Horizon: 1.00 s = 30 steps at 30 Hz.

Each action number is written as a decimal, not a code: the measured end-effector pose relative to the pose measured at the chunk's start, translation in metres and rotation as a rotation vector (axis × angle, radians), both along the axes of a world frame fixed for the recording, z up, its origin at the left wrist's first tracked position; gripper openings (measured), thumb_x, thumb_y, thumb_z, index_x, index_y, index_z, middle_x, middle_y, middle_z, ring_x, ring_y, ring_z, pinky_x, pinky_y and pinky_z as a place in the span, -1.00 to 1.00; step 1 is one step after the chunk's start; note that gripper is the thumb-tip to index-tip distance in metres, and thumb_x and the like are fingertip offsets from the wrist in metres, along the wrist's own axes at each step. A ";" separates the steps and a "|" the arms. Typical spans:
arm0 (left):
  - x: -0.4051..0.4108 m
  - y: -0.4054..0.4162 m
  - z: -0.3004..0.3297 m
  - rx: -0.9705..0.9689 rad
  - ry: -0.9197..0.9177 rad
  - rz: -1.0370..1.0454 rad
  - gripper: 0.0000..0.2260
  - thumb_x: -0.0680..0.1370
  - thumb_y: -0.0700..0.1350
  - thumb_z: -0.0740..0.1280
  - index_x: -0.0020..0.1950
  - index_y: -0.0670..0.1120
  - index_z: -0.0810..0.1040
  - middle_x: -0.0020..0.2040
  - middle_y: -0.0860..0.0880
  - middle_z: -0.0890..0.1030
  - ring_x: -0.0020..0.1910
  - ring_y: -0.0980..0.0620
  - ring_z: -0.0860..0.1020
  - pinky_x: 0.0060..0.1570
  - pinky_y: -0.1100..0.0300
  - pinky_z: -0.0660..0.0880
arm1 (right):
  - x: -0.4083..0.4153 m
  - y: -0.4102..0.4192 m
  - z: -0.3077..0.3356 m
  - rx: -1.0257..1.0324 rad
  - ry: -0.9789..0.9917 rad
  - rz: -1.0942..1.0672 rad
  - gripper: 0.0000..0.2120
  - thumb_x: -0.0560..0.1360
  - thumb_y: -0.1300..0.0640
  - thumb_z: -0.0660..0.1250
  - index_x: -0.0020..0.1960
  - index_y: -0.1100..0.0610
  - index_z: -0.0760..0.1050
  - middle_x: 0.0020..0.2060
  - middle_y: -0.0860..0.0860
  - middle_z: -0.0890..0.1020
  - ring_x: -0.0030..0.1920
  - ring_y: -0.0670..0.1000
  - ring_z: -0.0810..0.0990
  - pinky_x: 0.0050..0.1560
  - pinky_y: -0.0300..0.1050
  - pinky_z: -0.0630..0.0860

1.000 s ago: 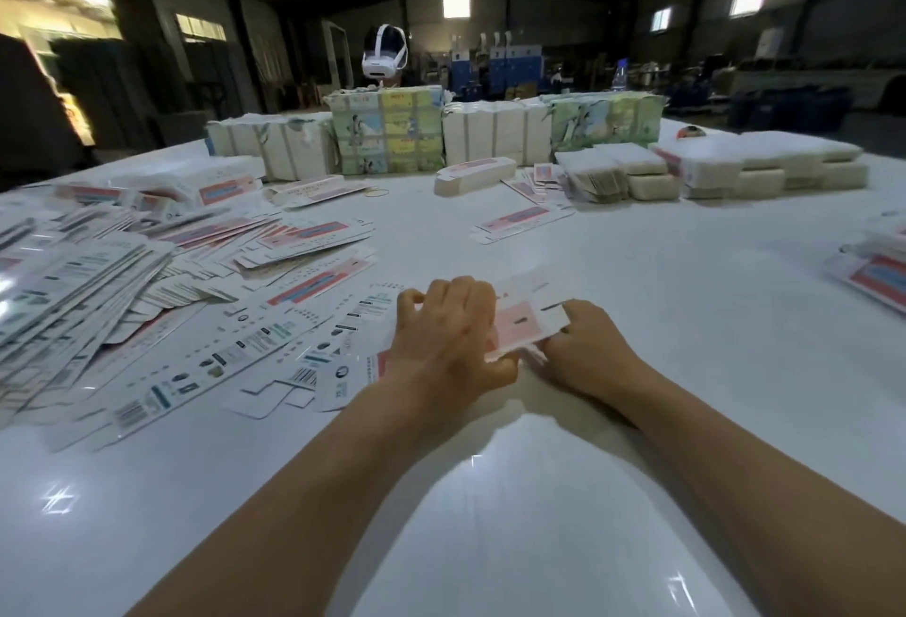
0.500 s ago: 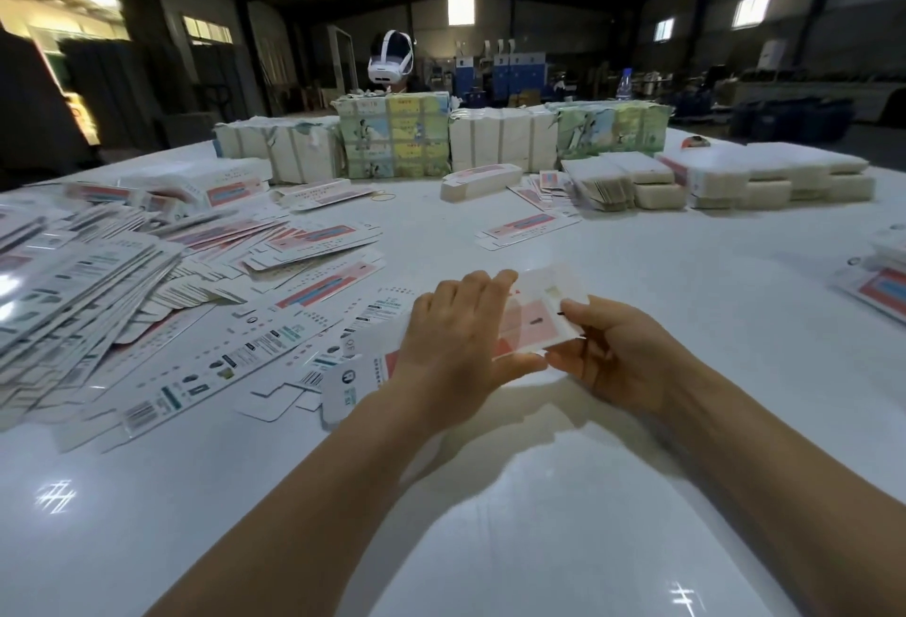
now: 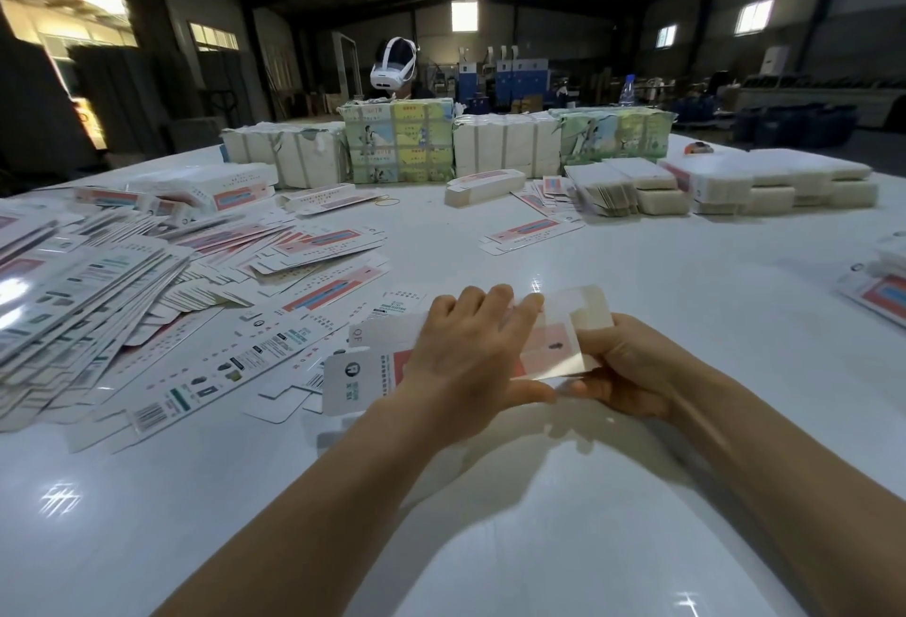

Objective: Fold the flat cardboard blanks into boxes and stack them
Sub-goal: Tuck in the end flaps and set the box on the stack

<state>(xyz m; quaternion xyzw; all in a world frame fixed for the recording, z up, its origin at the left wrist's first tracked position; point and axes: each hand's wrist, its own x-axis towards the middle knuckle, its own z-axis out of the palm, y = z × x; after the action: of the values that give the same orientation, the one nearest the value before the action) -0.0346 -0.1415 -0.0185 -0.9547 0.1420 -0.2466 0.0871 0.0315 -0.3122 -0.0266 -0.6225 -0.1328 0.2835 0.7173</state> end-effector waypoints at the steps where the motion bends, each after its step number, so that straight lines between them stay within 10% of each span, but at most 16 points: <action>1: 0.000 0.000 0.000 0.000 0.003 0.003 -0.23 0.44 0.37 0.18 0.50 -0.07 0.18 0.32 -0.09 0.38 0.15 -0.13 0.40 0.07 0.02 0.30 | 0.001 0.000 -0.001 -0.015 -0.012 -0.003 -0.74 0.20 0.28 0.46 -0.10 0.23 0.68 -0.14 0.17 0.68 -0.30 0.04 0.64 -0.45 -0.15 0.60; 9: 0.001 0.002 0.007 -0.121 -0.039 0.001 -0.29 0.42 0.34 0.28 0.43 -0.04 0.28 0.07 0.00 0.53 -0.10 -0.07 0.56 -0.30 0.13 0.33 | 0.002 0.003 -0.001 -0.015 0.033 -0.033 -0.72 0.51 0.43 0.02 -0.08 0.35 0.51 -0.48 0.14 0.60 -0.58 -0.05 0.50 -0.58 -0.24 0.47; 18: 0.014 0.013 -0.007 -0.210 0.077 0.062 -0.27 0.42 0.43 0.09 0.42 -0.01 0.26 0.26 0.01 0.47 0.11 -0.02 0.46 0.10 0.09 0.32 | 0.009 -0.002 0.003 -0.003 0.056 -0.193 -0.78 0.48 0.39 0.16 -0.10 0.27 0.58 -0.51 0.10 0.57 -0.58 -0.08 0.48 -0.60 -0.26 0.46; 25: 0.012 0.017 0.000 -0.353 0.058 0.142 -0.36 0.35 0.45 0.15 0.22 0.02 0.39 0.08 0.04 0.54 -0.11 0.03 0.47 -0.21 0.14 0.41 | 0.008 0.000 0.007 0.073 0.113 -0.253 -0.76 0.57 0.13 0.18 -0.01 0.26 0.55 -0.42 0.12 0.62 -0.55 -0.04 0.52 -0.59 -0.24 0.45; 30: 0.007 0.028 0.003 -0.438 0.077 0.269 -0.45 0.42 0.41 0.15 0.13 0.00 0.39 0.03 0.02 0.53 -0.12 -0.04 0.55 -0.13 -0.02 0.56 | 0.000 0.002 0.002 0.035 -0.382 -0.737 -0.96 0.54 0.19 0.30 -0.05 0.07 0.47 -0.16 0.08 0.59 -0.28 0.01 0.62 -0.39 -0.13 0.57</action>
<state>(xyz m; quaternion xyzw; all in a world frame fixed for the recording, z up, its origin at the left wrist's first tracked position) -0.0273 -0.1138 -0.0151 -0.9698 -0.0396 -0.2212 -0.0949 0.0316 -0.3100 -0.0247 -0.6576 -0.0365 -0.1154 0.7436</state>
